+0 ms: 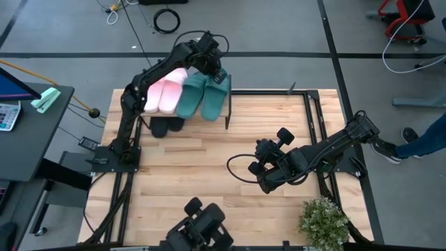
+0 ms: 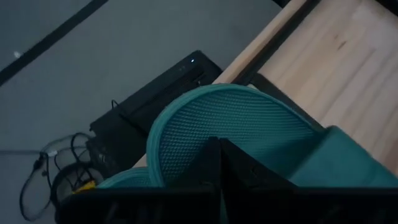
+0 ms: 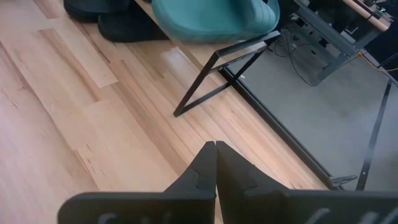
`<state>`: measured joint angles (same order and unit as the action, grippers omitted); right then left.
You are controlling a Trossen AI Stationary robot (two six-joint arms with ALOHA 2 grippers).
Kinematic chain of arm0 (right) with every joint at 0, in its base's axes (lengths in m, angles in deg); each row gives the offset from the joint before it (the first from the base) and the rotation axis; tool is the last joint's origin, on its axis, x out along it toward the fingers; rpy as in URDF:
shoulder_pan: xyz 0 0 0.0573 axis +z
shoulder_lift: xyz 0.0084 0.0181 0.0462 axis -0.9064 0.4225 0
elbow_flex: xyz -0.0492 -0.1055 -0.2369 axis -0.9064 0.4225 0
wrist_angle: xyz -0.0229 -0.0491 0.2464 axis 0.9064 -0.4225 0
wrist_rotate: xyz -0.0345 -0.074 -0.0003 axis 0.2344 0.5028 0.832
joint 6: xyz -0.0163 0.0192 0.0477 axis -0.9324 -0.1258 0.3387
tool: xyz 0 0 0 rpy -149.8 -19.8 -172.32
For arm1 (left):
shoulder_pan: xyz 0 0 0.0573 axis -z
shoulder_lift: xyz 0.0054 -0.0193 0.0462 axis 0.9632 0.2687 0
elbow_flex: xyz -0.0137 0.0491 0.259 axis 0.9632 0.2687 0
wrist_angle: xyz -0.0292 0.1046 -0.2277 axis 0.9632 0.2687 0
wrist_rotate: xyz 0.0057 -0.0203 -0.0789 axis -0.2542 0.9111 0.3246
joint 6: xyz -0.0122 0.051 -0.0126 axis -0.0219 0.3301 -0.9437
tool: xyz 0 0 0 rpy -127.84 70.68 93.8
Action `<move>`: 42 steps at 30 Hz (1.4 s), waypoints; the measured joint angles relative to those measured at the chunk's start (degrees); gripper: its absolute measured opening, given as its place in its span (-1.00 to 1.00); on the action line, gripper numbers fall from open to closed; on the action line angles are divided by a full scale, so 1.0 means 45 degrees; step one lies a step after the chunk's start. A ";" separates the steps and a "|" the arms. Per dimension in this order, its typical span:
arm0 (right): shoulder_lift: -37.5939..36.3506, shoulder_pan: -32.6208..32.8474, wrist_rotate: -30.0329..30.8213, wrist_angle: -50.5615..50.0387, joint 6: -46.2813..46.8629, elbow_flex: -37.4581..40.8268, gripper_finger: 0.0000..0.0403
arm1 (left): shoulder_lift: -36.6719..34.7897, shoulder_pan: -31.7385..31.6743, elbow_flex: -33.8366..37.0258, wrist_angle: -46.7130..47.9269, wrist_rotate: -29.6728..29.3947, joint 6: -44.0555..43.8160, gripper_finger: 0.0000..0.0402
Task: Pick and place slides into the shelf
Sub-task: Adjust the green slides on the shelf
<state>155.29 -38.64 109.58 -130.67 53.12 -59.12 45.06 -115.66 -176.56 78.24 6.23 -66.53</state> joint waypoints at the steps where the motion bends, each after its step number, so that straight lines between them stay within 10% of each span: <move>1: 0.0000 0.0000 0.0001 0.0000 0.0000 0.0000 -0.98 | 0.0132 -0.0005 -0.0032 0.0054 -0.0001 -0.0148 -0.99; 42: 0.0000 0.0010 -0.0002 0.0039 -0.0046 0.0000 -0.98 | -0.0447 0.0982 -0.1578 0.2482 -0.0975 -0.1109 -0.96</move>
<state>155.29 -38.60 109.57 -130.49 52.91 -59.12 43.05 -111.24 -183.66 89.41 1.84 -71.52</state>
